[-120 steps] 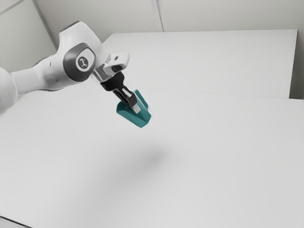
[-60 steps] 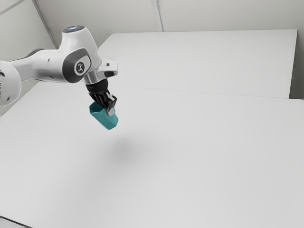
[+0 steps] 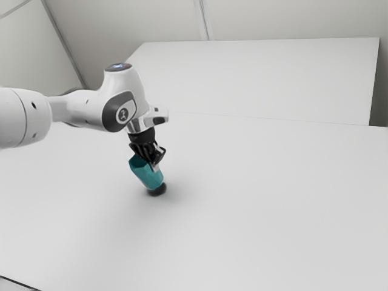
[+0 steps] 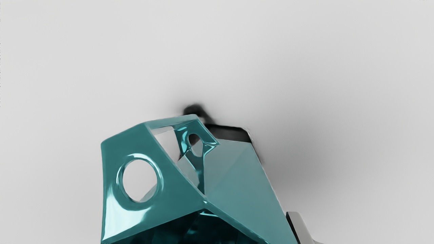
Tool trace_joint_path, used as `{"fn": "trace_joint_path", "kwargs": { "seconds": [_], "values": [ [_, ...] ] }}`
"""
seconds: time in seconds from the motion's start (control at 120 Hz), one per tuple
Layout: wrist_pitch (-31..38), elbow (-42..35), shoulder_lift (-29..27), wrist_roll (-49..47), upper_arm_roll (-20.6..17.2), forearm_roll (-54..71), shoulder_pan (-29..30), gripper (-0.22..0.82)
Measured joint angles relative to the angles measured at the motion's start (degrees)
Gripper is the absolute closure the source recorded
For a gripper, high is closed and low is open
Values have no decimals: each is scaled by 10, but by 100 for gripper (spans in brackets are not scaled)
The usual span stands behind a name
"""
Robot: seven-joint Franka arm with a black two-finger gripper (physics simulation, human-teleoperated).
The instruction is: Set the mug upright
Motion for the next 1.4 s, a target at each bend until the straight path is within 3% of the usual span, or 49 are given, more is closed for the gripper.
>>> {"fn": "trace_joint_path", "kwargs": {
  "seconds": [0.233, 0.458, 0.667, 1.058, 1.4],
  "values": [
    [12, -1, 20, -18, 0, 0, 4, 77],
    [16, -5, 16, -25, 0, -9, 4, 32],
    [7, -1, -32, -28, -4, -31, 4, 12],
    [-157, 187, -59, -29, 12, -69, -28, 2],
    [-223, 204, -71, -30, 19, -69, -23, 0]
  ]
}}
